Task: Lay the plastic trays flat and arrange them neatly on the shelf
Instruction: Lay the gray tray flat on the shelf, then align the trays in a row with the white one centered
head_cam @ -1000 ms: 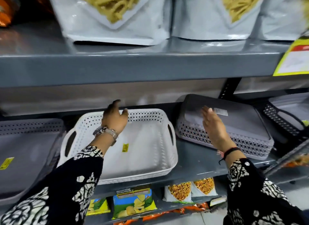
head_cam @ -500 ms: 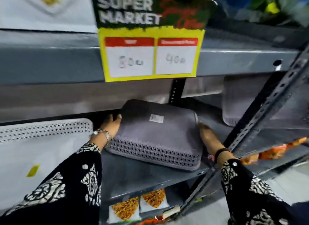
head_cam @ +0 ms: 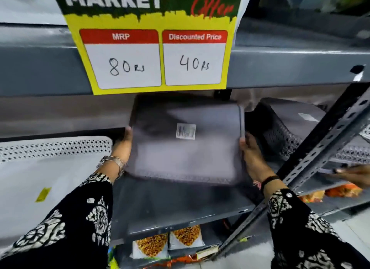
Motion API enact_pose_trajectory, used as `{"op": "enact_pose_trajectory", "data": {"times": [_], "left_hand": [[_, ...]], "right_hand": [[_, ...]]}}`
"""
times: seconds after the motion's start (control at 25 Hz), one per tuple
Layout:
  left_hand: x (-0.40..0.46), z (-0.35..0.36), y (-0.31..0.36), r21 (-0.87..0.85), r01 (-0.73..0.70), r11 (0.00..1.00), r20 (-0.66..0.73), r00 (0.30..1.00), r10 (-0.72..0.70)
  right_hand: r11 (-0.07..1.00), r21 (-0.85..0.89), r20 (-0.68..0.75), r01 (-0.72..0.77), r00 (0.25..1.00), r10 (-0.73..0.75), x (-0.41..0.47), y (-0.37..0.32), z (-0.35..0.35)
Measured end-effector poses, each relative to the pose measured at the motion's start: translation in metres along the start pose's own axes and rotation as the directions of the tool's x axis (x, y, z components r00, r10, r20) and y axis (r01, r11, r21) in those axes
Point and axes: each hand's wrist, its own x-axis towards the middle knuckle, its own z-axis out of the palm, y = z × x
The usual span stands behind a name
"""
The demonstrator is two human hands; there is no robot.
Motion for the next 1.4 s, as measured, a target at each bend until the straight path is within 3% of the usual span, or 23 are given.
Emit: {"op": "enact_pose_trajectory", "data": {"times": [0.08, 0.16, 0.24, 0.32, 0.4, 0.52, 0.68, 0.76, 0.88, 0.92, 1.08, 1.2, 1.28, 1.4], "left_hand": [[-0.011, -0.010, 0.014, -0.477, 0.004, 0.879, 0.012, 1.000, 0.001], [-0.018, -0.023, 0.024, -0.601, 0.079, 0.795, 0.124, 0.992, -0.005], [-0.019, -0.033, 0.020, -0.484, 0.125, 0.866, 0.222, 0.975, -0.017], [-0.017, -0.038, 0.011, -0.307, 0.155, 0.939, 0.231, 0.969, -0.084], [-0.014, -0.039, 0.003, -0.161, 0.151, 0.975, 0.168, 0.978, -0.123], [-0.011, -0.036, -0.002, 0.184, 0.051, 0.982, 0.091, 0.993, -0.069], [-0.017, -0.027, -0.012, 0.391, -0.033, 0.920, 0.026, 0.999, 0.025], [-0.020, -0.023, -0.015, 0.466, -0.055, 0.883, 0.022, 0.998, 0.051], [-0.025, -0.014, -0.022, 0.479, -0.025, 0.877, 0.009, 1.000, 0.023], [-0.027, -0.011, -0.025, 0.476, -0.015, 0.879, 0.006, 1.000, 0.014], [-0.040, -0.010, -0.025, 0.567, -0.086, 0.819, 0.019, 0.996, 0.091], [-0.053, -0.016, -0.006, 0.629, -0.301, 0.717, 0.031, 0.931, 0.364], [-0.061, -0.031, 0.002, 0.634, -0.385, 0.670, 0.018, 0.874, 0.485], [-0.051, -0.092, -0.021, 0.639, -0.405, 0.654, -0.092, 0.804, 0.587]], "right_hand": [[0.993, 0.109, 0.014, 0.037, 0.999, -0.038, 0.004, -0.012, -0.001], [0.977, 0.210, 0.047, -0.043, 0.998, 0.033, 0.002, -0.021, -0.005], [0.896, 0.422, 0.138, -0.138, 0.987, 0.087, -0.006, -0.025, -0.011], [0.829, 0.520, 0.203, -0.206, 0.972, 0.114, -0.013, -0.025, -0.016], [0.838, 0.465, 0.221, -0.285, 0.954, 0.202, -0.016, -0.020, -0.017], [0.854, 0.346, 0.137, -0.387, 0.922, 0.362, -0.012, -0.012, -0.018], [0.914, 0.170, 0.068, -0.369, 0.930, 0.362, -0.008, -0.013, -0.022], [0.925, -0.019, 0.048, -0.380, 0.923, 0.381, -0.002, -0.009, -0.022], [0.822, -0.503, -0.013, -0.266, 0.954, 0.300, 0.006, 0.012, -0.023], [0.786, -0.565, -0.032, -0.252, 0.958, 0.284, 0.004, 0.017, -0.022], [0.742, -0.634, -0.053, -0.218, 0.969, 0.239, -0.008, 0.011, -0.015], [0.716, -0.698, -0.048, 0.002, 0.998, -0.049, -0.023, -0.007, 0.009], [0.719, -0.671, 0.020, 0.180, 0.974, -0.225, -0.045, -0.022, 0.047], [0.750, -0.594, 0.238, 0.291, 0.954, -0.181, -0.087, -0.036, 0.126]]}}
